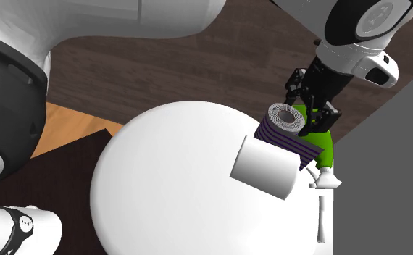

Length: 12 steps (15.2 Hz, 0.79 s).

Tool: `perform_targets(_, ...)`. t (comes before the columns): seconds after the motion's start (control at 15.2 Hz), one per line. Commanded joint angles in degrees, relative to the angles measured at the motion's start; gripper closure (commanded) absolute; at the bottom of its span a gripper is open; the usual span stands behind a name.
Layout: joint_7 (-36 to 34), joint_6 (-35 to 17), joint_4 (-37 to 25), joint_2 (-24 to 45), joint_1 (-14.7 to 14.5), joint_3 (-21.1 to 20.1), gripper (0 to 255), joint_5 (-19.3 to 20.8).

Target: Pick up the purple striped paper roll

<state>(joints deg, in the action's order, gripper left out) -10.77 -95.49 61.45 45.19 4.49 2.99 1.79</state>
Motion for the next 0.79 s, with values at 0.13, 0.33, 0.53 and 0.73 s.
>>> perform_targets(0.13, 0.03, 0.06, -0.11, 0.18, 0.03, 0.00, 255, 0.00)
perform_targets(0.33, 0.08, 1.24, -0.73, -0.38, 0.01, 0.02, 255, 0.01)
perform_targets(0.53, 0.18, 3.42, -2.72, -0.57, 0.03, 0.03, 255, 0.01)
perform_targets(0.73, 0.29, 5.72, -5.03, -0.57, 0.05, 0.05, 255, 0.00)
